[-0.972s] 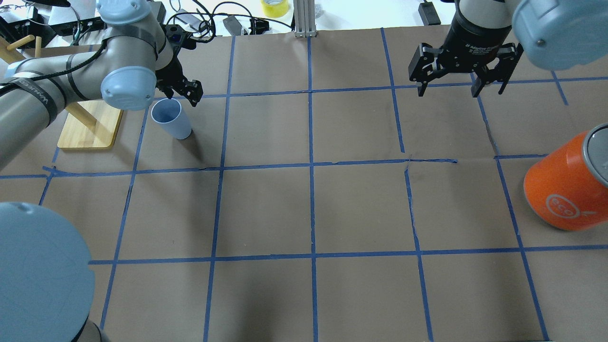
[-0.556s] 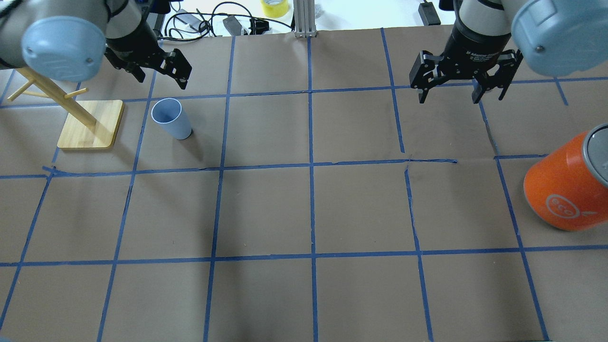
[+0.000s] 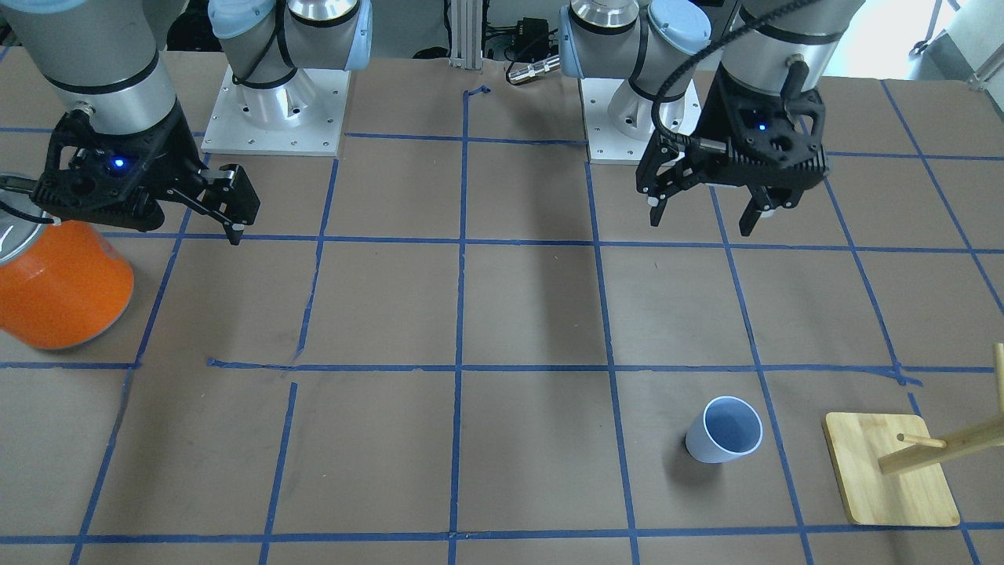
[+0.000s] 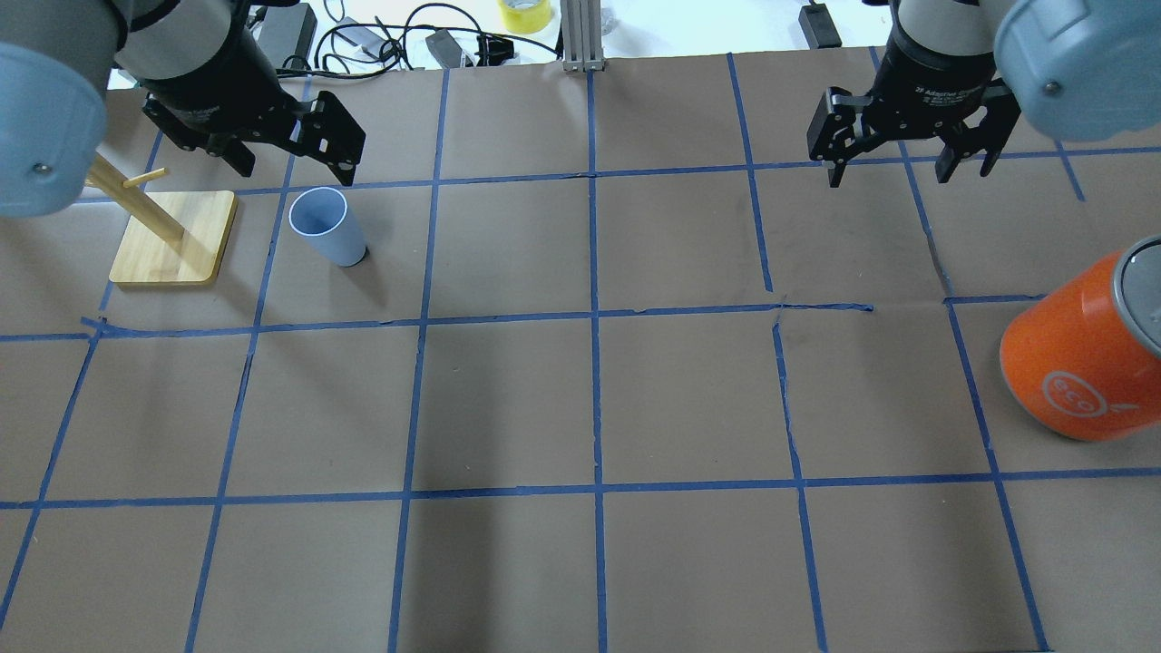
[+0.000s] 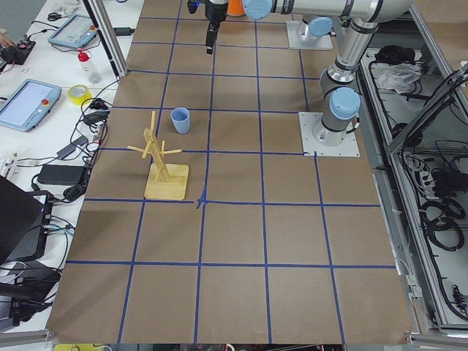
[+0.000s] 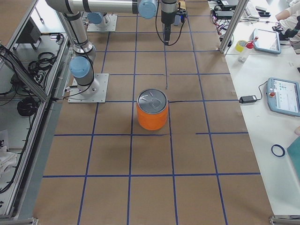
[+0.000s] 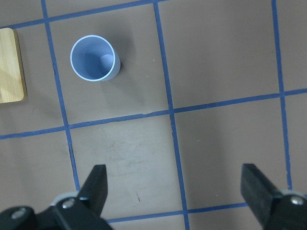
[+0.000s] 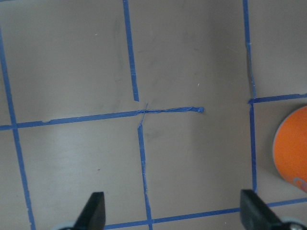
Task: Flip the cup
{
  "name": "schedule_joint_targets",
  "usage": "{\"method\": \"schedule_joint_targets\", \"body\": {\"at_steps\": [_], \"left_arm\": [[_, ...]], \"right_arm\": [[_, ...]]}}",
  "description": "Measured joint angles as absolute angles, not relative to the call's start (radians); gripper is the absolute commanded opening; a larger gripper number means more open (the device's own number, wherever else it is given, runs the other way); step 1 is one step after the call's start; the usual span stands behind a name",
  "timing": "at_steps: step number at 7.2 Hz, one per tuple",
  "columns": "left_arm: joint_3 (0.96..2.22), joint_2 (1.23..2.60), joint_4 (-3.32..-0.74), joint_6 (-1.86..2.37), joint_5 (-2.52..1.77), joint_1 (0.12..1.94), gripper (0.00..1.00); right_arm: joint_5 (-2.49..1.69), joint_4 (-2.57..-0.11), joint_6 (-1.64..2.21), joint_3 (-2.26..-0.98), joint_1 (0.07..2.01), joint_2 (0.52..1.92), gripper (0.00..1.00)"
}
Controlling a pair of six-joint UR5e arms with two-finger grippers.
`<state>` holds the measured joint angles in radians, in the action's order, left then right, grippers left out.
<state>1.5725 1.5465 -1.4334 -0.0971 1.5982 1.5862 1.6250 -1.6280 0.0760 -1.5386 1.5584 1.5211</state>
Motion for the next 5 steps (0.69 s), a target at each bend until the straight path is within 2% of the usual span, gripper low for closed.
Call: {"method": "schedule_joint_targets", "body": {"at_steps": [5], "left_arm": [[1.585,1.519,-1.453,0.017,1.594,1.592,1.00]], "right_arm": [[1.574,-1.628,0.081,-1.541,1.557,1.534,1.00]]}}
